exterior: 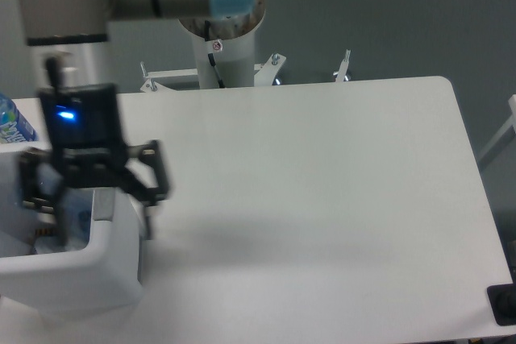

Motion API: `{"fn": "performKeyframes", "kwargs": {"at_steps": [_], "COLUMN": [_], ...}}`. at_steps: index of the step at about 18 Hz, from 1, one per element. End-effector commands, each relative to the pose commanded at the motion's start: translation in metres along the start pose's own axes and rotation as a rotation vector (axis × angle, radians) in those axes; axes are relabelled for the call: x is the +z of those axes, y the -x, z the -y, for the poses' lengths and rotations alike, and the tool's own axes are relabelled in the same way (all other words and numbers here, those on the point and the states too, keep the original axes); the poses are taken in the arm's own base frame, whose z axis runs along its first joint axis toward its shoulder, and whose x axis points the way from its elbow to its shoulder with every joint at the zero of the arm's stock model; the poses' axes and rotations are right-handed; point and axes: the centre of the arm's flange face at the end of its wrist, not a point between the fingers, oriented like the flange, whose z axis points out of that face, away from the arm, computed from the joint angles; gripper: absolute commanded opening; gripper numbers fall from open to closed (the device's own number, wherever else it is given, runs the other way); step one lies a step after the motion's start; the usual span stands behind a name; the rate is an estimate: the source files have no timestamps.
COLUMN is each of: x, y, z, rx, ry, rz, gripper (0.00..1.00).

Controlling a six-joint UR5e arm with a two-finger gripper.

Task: Place the trash in the trash can
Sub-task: 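Open the gripper and raise it out of the bin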

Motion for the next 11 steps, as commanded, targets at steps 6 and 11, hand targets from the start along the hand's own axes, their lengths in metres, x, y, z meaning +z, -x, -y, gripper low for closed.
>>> {"fn": "performKeyframes", "kwargs": {"at_steps": [6,11], "x": [-0.011,-0.023], "y": [0.041,0.059], "z": [-0.026,-0.039], "rx": [0.207,0.324], "ry": [0.148,0.251], "rz": [0.047,0.009], "gripper": [1.0,1.0]}}
